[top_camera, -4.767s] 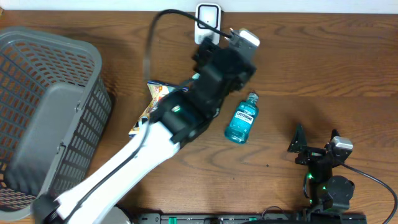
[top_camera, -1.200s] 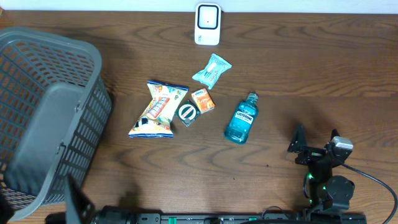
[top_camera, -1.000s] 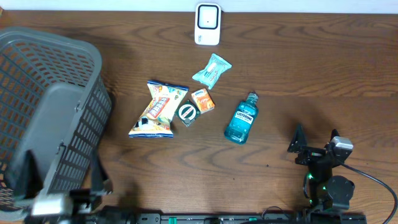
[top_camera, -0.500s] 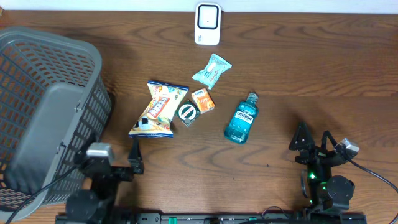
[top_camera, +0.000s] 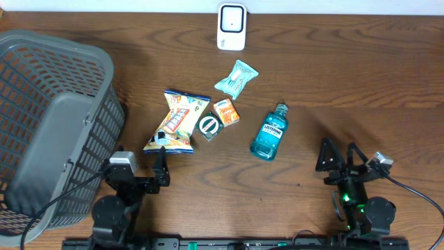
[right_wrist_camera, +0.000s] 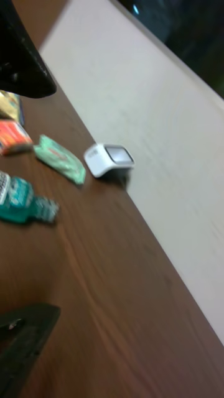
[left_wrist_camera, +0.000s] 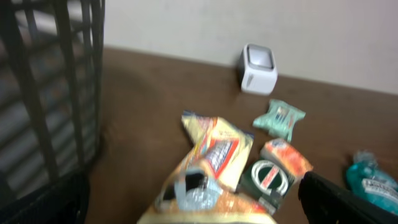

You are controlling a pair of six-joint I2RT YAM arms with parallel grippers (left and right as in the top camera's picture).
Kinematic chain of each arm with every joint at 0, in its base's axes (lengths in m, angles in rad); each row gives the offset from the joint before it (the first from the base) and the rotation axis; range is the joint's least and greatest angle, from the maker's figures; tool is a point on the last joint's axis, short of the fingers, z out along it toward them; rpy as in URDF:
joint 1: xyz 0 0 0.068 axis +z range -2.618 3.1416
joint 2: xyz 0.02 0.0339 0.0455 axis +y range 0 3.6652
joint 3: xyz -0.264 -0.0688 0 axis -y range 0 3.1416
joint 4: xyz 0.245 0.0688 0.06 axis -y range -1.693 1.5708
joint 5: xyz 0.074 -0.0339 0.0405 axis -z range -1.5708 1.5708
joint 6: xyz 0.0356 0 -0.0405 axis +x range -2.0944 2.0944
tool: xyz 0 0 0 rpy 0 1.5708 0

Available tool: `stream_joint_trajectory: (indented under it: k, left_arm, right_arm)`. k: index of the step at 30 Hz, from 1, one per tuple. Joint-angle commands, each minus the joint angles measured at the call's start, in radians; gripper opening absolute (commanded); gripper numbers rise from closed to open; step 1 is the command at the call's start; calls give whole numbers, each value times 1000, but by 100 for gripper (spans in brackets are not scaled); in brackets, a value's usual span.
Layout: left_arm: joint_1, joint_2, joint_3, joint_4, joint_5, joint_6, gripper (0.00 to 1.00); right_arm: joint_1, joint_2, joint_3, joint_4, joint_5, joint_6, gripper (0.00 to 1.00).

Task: Scan the item barcode
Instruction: 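Reach the right gripper toward the Listerine bottle and grasp it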

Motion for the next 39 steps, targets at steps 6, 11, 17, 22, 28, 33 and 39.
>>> stream_joint_trajectory:
  k: [6,11,17,22,28,33,39]
  left_arm:
    - [5,-6,-67,1,10,-48,98]
    - [5,-6,-75,-32,10,-47,98]
    - [5,-4,-74,-40,10,-47,98]
    - [5,-4,-74,-40,10,-47,98]
    - [5,-4,-74,-40,10,-47,98]
    - [5,-4,-74,-40,10,-47,98]
    - [5,-4,-74,-40,10,-47,98]
  right_arm:
    - [5,-3,-1,8,-229,10,99]
    - [5,-3,-1,8,-278,16,99]
    - [5,-3,-1,4,-332,62,99]
    - [5,2,-1,1,-432,142,99]
    - [5,63,-1,4,-467,347,99]
    - [5,199,24,4,-450,372,99]
    - [5,459,180,3,-360,261,99]
